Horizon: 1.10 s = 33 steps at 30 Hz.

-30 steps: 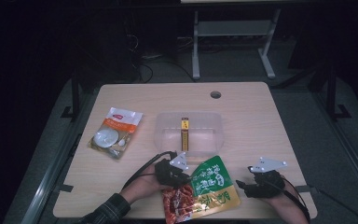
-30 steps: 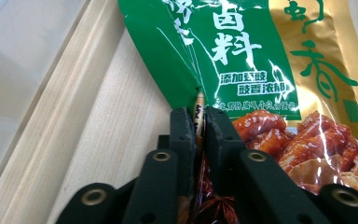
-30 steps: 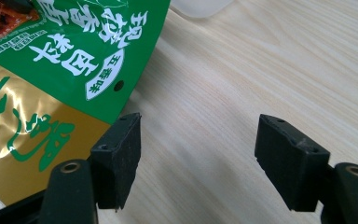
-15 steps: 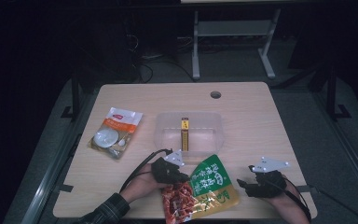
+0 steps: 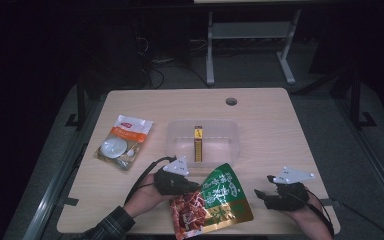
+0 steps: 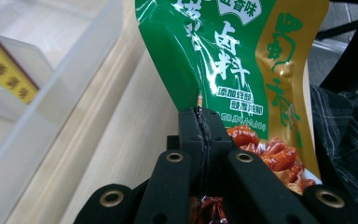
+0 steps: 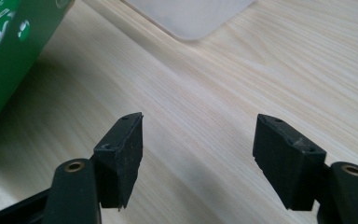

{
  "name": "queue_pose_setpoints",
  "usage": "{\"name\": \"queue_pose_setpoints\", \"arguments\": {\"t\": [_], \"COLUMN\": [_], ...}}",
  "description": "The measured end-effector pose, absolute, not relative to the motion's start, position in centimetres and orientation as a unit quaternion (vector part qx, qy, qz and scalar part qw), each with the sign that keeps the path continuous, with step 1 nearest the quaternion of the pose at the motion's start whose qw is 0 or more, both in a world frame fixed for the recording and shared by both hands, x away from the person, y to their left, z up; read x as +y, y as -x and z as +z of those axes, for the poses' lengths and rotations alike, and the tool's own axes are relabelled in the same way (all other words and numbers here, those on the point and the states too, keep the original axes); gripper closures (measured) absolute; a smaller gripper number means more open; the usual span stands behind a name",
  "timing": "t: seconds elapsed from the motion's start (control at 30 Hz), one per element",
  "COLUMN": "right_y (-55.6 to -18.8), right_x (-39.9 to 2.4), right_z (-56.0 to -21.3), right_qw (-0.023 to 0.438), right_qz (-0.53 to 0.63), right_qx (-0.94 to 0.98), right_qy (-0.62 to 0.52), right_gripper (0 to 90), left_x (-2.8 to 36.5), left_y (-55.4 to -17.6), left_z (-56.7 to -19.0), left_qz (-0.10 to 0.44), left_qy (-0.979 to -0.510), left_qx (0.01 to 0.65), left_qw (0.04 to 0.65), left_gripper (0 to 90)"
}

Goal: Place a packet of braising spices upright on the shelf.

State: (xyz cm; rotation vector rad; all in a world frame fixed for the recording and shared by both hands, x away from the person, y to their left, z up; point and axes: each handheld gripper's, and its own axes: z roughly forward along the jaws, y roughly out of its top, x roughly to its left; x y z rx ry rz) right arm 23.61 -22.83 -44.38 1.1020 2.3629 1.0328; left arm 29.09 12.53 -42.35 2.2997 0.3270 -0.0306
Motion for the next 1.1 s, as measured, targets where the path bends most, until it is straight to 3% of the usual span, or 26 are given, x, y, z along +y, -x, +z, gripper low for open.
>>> {"name": "queue_pose_setpoints", "arguments": {"t": [0.67, 1.1], "right_y": [-23.5, -25.2], "right_x": [-21.6, -15.9], "right_z": [-44.1, -42.1], "right_qw": [0.112, 0.061], "right_qz": [0.407, 0.511], "right_qx": [0.840, 0.807], "right_qy": [-0.342, -0.290], "right_gripper": [31.7, 26.4], "left_x": [17.7, 19.5], "left_y": [-29.4, -29.7], "left_z": [-37.9, -37.0], "left_qz": [0.047, 0.089], "left_qy": [-0.851, -0.814], "left_qx": [0.190, 0.230], "left_qw": [0.488, 0.526], "left_gripper": [89.4, 89.5]}}
